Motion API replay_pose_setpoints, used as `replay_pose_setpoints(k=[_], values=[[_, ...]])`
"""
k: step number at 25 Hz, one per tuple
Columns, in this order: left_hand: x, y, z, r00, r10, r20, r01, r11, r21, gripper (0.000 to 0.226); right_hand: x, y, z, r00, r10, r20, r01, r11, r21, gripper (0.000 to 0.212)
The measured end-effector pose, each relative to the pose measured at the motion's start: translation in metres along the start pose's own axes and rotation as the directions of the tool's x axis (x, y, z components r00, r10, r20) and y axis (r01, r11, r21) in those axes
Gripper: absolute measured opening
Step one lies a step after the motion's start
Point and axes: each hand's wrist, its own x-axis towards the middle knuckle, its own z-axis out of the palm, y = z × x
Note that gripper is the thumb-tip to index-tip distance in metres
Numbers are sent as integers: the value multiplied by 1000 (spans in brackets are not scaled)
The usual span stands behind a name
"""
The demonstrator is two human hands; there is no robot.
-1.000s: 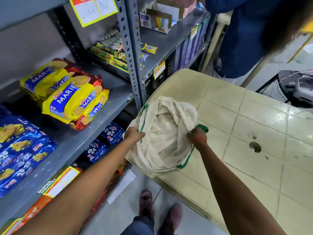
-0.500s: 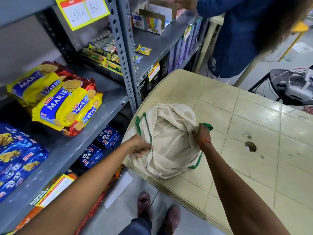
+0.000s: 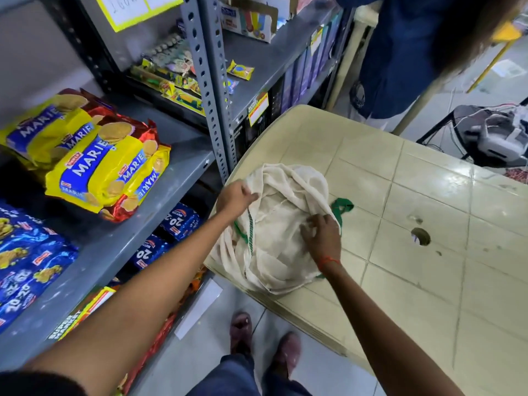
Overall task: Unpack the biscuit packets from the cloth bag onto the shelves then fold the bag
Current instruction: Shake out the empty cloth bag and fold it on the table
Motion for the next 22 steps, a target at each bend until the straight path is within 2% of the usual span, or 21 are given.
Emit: replay_pose_setpoints(k=[3,6,9,11,13,14,15,17,19,21,22], values=[[15,22,19,999,52,11,-53,986,161,44,-39,8,5,994,-84,65,86,996,-22,21],[5,26,30,994,-84,72,52,927,373,70,-41,16,-2,1000,1,15,-2,1000,13,20],[-27,6,28,943,-195,268,-1,807,590,70,-15,13,-12,997,72,-25,-71,997,35,25],[-52,-15,26,849,-348,399,-7,746,666,64,17,2,-17,999,32,-18,-32,999,-6,32],[-70,-38,29,681,-514,522,109,776,621,54,51,-10,-14,998,26,59,-20,995,-101,42],[-74,-48,31,623,-536,570,178,806,564,46,67,-16,-12,992,63,111,-45,987,-151,46],[-76,-52,32,617,-522,589,246,839,486,39,80,-18,-11,980,123,159,-92,978,-188,48],[-72,-56,21,712,-473,518,350,880,322,31,94,-23,-10,941,233,245,-180,959,-219,49],[-65,-57,-1,809,-436,394,394,900,187,31,97,-30,-10,936,210,281,-160,968,-192,42],[-55,-66,-22,883,-380,274,362,925,118,32,99,-39,-12,952,161,261,-133,983,-123,29],[-51,-70,-31,917,-335,219,327,942,69,31,100,-43,-15,957,165,239,-152,986,-75,29]])
